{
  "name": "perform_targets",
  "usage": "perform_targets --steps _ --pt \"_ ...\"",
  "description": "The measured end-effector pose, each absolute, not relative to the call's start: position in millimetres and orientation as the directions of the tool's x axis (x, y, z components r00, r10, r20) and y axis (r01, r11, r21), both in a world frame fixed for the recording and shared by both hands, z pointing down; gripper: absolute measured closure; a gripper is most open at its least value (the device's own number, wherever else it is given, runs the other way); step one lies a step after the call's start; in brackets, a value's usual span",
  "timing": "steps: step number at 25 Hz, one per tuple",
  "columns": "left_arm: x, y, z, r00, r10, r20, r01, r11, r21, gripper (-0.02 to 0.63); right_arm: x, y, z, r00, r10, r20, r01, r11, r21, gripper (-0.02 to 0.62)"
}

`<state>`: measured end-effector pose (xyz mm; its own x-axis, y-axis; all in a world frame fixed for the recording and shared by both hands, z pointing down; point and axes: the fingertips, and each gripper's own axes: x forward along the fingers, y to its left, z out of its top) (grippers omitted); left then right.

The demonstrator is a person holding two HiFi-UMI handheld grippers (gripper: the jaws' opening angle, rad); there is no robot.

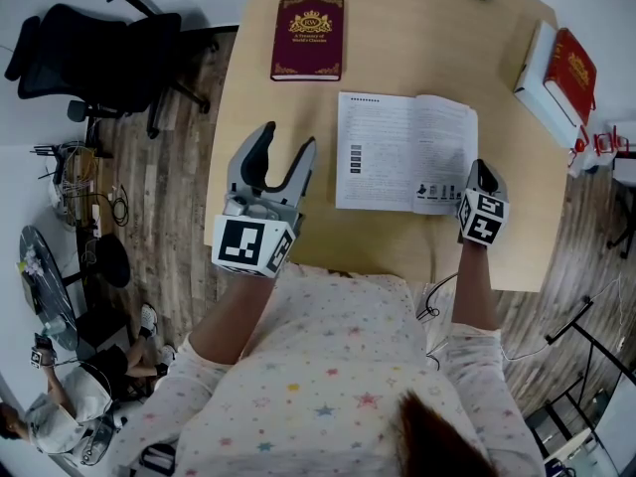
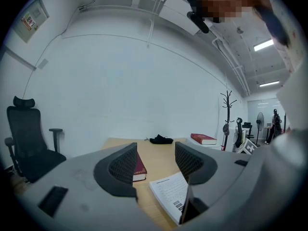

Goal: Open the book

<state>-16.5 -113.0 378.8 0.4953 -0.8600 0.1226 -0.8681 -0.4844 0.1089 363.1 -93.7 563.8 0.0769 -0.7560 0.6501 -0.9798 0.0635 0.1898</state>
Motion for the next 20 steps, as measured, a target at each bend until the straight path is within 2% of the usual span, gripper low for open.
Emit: perform_targets --steps 17,20 --pt "-34.8 -105.5 364.2 0.527 -0.844 0.094 -0.848 -0.516 0.12 0.367 331.7 -89.1 532.3 0.018 -0.839 0.543 -0.996 0.034 0.085 0.595" --pt "-37.4 -103.5 360.5 0.537 -0.839 0.086 -0.841 -0.526 0.126 0.395 326.0 -86.0 522.8 0.016 -0.852 0.524 -0.997 0.029 0.077 0.595"
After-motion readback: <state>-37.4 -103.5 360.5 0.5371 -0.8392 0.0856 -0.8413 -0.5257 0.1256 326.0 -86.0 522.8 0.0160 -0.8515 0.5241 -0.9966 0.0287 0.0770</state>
